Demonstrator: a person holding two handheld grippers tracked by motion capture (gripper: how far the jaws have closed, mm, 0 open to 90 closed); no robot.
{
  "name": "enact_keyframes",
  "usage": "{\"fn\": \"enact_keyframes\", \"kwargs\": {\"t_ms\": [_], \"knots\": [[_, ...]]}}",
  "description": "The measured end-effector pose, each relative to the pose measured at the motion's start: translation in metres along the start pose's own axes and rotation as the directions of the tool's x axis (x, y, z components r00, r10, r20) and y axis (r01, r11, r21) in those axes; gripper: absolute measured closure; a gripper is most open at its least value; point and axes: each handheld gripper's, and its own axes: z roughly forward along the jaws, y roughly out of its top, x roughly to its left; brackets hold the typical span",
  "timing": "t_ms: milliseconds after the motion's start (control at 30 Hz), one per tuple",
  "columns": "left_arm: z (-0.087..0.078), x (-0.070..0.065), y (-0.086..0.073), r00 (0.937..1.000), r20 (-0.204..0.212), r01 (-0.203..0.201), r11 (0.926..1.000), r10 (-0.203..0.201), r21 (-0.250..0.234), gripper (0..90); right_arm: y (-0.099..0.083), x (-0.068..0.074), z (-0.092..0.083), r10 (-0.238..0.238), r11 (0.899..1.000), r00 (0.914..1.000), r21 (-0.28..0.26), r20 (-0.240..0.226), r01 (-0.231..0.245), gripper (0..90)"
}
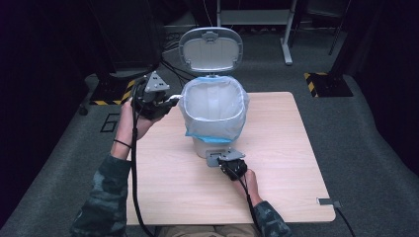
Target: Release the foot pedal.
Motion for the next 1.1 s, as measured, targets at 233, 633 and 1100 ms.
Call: {"fn": "enact_keyframes", "kwargs": {"t_ms": [233,633,1100], "knots": [[0.005,0.002,0.016,0.9996,0.005,-0.029,0.9995,0.029,0.012,81.4,0.0,0.0,0.0,0.0,1.0,1.0,0.0,0.001,0.0,90.0],[0.022,0.002,0.038,0.9979,0.025,-0.06,0.9976,0.059,0.035,81.4,0.0,-0.001,0.0,-0.01,1.0,0.9999,0.004,0.009,0.01,90.0],[0.059,-0.001,0.058,0.9956,0.068,-0.069,0.9946,0.064,0.078,81.1,0.0,0.0,0.001,-0.01,1.0,0.9998,0.001,0.015,0.01,90.0]]}}
